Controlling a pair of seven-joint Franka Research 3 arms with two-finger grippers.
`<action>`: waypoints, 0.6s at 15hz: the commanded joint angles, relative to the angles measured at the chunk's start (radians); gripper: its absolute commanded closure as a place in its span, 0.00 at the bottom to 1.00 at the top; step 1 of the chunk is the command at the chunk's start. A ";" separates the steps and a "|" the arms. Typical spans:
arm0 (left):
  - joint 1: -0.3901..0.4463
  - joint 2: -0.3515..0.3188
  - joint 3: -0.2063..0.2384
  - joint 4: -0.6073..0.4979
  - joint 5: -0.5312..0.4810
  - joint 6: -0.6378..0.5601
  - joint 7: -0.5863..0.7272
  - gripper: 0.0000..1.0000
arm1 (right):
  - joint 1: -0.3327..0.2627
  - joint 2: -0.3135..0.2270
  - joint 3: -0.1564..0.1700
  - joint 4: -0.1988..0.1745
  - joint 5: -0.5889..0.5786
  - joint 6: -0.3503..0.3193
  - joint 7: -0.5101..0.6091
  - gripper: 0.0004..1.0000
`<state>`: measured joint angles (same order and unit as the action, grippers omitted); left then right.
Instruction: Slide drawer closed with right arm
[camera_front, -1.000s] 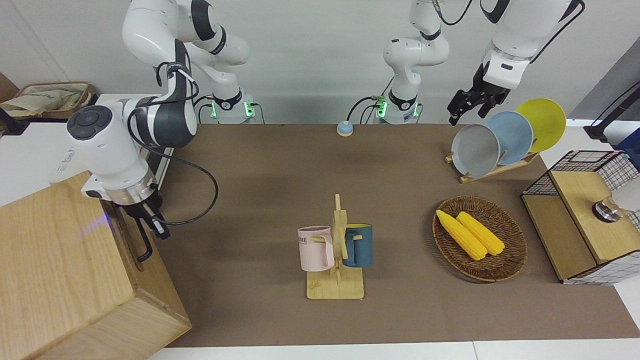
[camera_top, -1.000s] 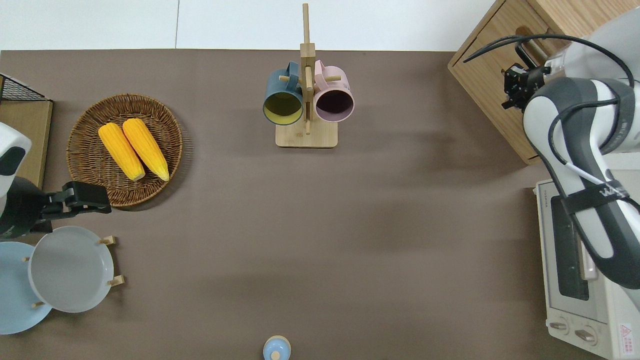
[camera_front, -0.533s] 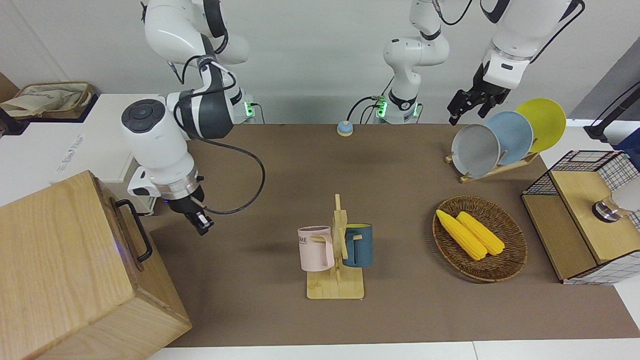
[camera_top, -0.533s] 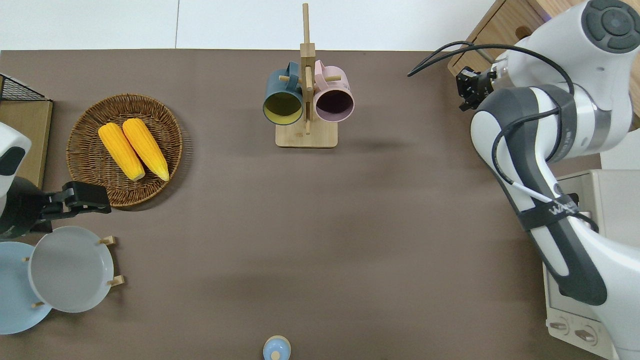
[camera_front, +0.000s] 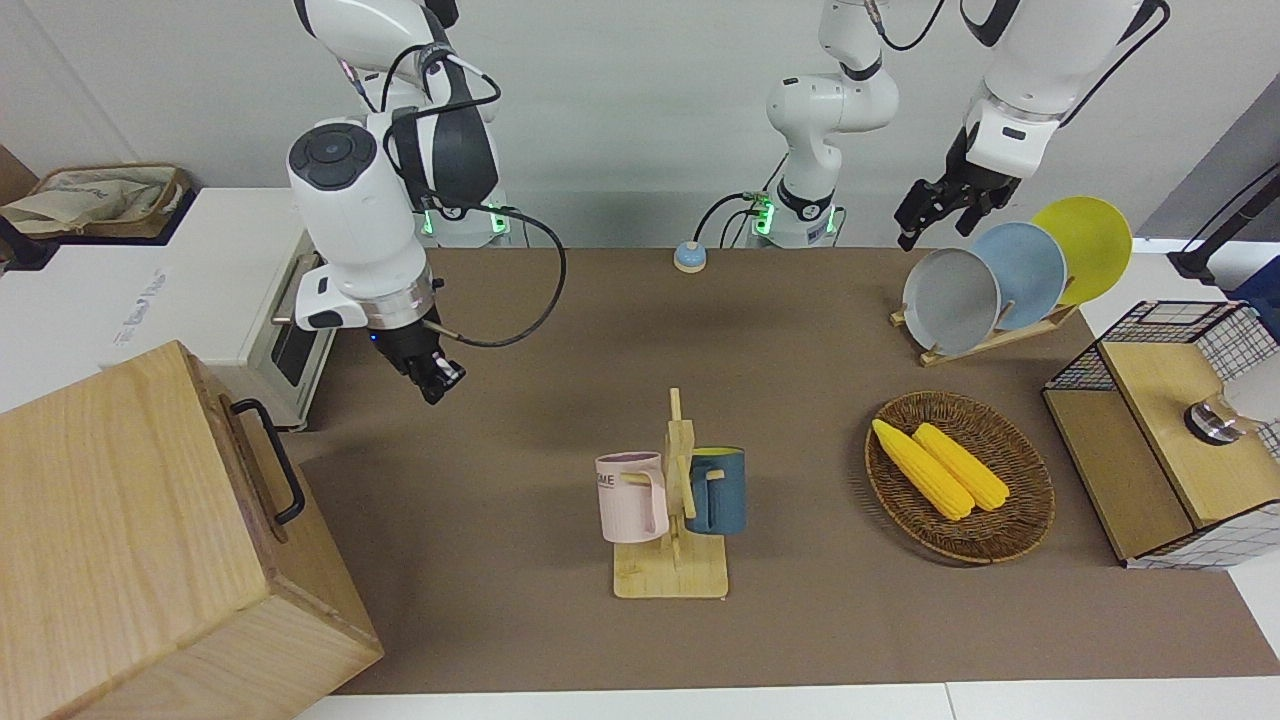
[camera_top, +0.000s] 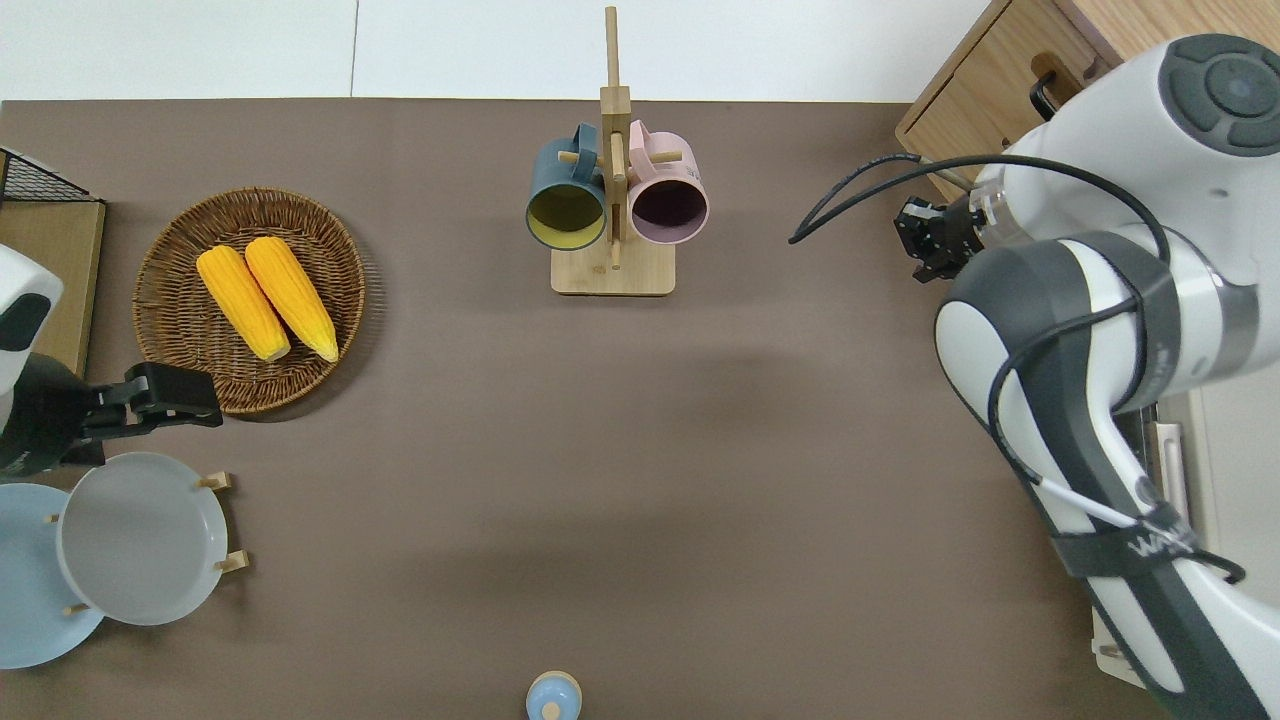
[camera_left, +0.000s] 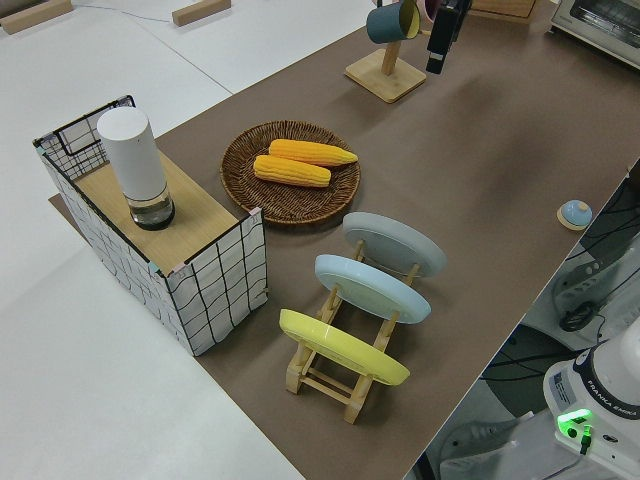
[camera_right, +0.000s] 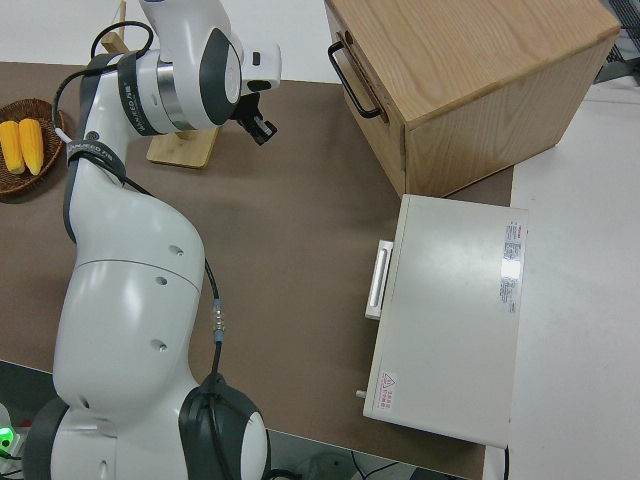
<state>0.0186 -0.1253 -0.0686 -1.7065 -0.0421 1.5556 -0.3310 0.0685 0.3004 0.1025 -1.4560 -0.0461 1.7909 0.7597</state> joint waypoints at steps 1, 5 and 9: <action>0.000 -0.008 0.004 0.004 -0.001 -0.015 0.007 0.01 | -0.035 -0.174 -0.006 -0.191 0.038 -0.001 -0.215 1.00; 0.000 -0.008 0.004 0.004 -0.001 -0.017 0.007 0.01 | -0.073 -0.228 -0.006 -0.202 0.038 -0.088 -0.423 1.00; 0.000 -0.008 0.004 0.004 -0.001 -0.017 0.007 0.01 | -0.104 -0.256 -0.006 -0.196 0.037 -0.134 -0.618 1.00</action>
<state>0.0186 -0.1253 -0.0686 -1.7064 -0.0421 1.5556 -0.3310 -0.0076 0.0837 0.0904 -1.6204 -0.0383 1.6683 0.2783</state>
